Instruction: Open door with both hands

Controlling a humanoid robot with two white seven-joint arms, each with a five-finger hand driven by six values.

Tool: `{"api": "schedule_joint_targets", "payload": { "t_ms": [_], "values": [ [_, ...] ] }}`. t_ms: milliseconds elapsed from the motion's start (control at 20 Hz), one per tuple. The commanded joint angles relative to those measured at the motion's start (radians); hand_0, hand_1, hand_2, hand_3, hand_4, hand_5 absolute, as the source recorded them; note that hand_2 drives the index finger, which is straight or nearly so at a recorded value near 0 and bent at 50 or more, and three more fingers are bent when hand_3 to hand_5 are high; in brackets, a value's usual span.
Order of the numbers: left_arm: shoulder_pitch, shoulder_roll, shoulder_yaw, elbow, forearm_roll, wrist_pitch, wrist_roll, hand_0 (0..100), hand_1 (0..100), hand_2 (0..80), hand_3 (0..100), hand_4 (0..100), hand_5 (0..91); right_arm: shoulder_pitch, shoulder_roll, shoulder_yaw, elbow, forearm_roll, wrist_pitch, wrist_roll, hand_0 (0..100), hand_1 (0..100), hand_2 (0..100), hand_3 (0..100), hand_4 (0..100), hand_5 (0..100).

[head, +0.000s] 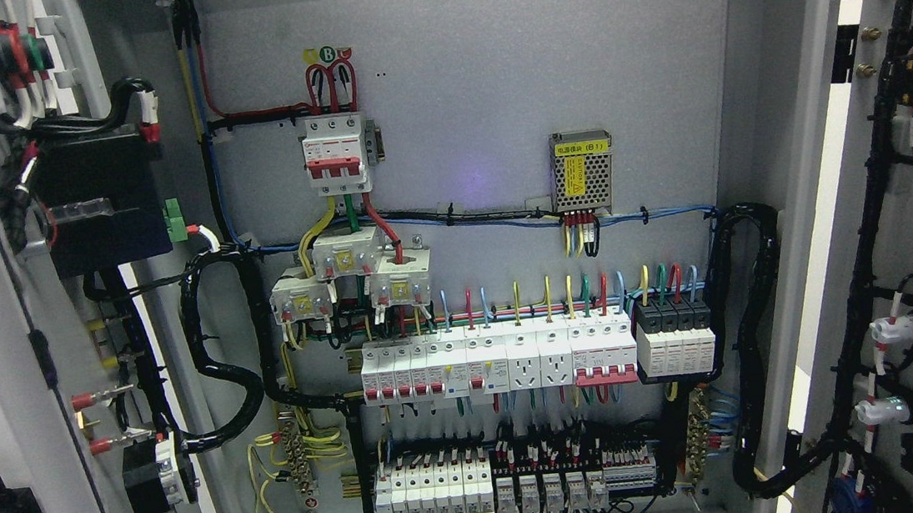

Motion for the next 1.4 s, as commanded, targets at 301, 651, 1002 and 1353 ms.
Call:
{"api": "schedule_joint_targets", "payload": {
  "t_ms": [301, 651, 1002, 1353],
  "values": [
    [0.000, 0.000, 0.000, -0.002, 0.000, 0.006, 0.000, 0, 0, 0.0, 0, 3, 0.0, -0.010, 0.056, 0.058, 0.002, 0.007, -0.001, -0.004, 0, 0, 0, 0, 0, 0],
    [0.000, 0.000, 0.000, 0.000, 0.000, 0.006, 0.000, 0, 0, 0.0, 0, 3, 0.0, -0.003, 0.044, 0.039, 0.025, 0.058, -0.014, -0.093, 0, 0, 0, 0, 0, 0],
    [0.000, 0.000, 0.000, -0.002, 0.000, 0.004, 0.000, 0, 0, 0.0, 0, 3, 0.0, 0.036, 0.007, -0.014, 0.067, 0.060, -0.050, -0.179, 0, 0, 0, 0, 0, 0],
    [0.021, -0.006, -0.035, -0.129, -0.008, -0.038, 0.000, 0, 0, 0.0, 0, 3, 0.0, 0.102, -0.066, -0.067, 0.088, 0.119, -0.175, -0.184, 0, 0, 0, 0, 0, 0]
  ]
}}
